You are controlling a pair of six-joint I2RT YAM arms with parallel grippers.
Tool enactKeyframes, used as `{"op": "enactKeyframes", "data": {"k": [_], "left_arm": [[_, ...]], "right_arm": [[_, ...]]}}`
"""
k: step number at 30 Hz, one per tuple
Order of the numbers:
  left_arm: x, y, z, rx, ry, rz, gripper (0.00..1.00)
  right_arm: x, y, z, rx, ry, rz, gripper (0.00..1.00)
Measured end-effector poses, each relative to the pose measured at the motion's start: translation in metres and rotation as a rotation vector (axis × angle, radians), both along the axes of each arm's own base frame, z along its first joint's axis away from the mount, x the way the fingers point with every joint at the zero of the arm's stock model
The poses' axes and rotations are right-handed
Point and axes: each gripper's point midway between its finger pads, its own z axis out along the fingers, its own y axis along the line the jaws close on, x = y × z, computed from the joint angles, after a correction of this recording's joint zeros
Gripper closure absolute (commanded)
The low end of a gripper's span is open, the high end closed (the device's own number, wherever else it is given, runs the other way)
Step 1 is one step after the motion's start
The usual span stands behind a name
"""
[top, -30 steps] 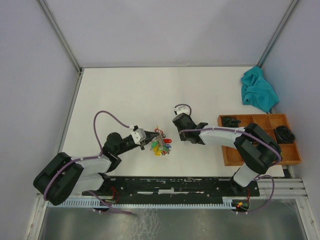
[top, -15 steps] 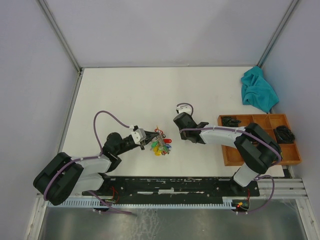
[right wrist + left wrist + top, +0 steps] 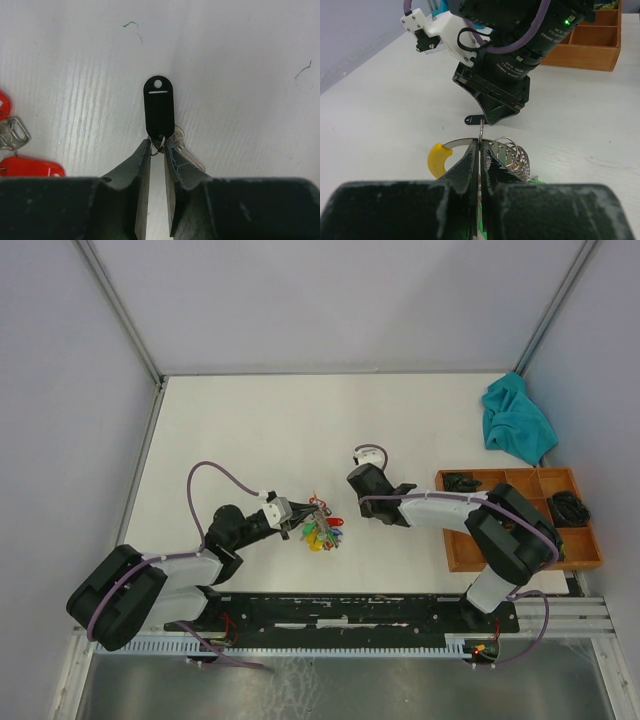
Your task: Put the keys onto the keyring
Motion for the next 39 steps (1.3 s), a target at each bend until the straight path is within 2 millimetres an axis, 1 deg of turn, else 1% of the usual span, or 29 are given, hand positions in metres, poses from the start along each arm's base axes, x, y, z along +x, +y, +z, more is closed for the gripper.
{"op": "enactKeyframes", "data": {"k": [7, 9, 17, 18, 23, 28, 31, 32, 35, 39], "left_arm": [[0.000, 0.000, 0.000, 0.000, 0.000, 0.000, 0.97], [0.000, 0.000, 0.000, 0.000, 0.000, 0.000, 0.97], [0.000, 0.000, 0.000, 0.000, 0.000, 0.000, 0.97], [0.000, 0.000, 0.000, 0.000, 0.001, -0.001, 0.97], [0.000, 0.000, -0.001, 0.001, 0.002, -0.001, 0.97], [0.000, 0.000, -0.001, 0.002, 0.002, -0.001, 0.97], [0.000, 0.000, -0.001, 0.002, 0.003, -0.001, 0.97], [0.000, 0.000, -0.001, 0.002, 0.003, -0.001, 0.97], [0.000, 0.000, -0.001, 0.002, 0.003, -0.001, 0.97], [0.000, 0.000, -0.001, 0.002, 0.003, -0.001, 0.97]], "right_arm": [[0.006, 0.000, -0.003, 0.001, -0.011, -0.026, 0.73], [0.008, -0.001, -0.003, 0.000, -0.019, -0.033, 0.77], [0.011, -0.006, -0.003, -0.015, -0.024, -0.031, 0.99], [0.011, -0.007, -0.004, -0.021, -0.020, -0.025, 0.99], [0.006, -0.014, -0.003, -0.067, 0.005, 0.030, 0.99], [-0.006, -0.023, -0.004, -0.111, 0.064, 0.099, 0.99], [-0.012, -0.025, -0.004, -0.119, 0.101, 0.128, 0.99], [-0.014, -0.026, -0.004, -0.120, 0.108, 0.132, 0.98], [-0.019, -0.027, -0.004, -0.120, 0.130, 0.138, 0.90], [-0.022, -0.029, -0.005, -0.120, 0.145, 0.133, 0.83]]}}
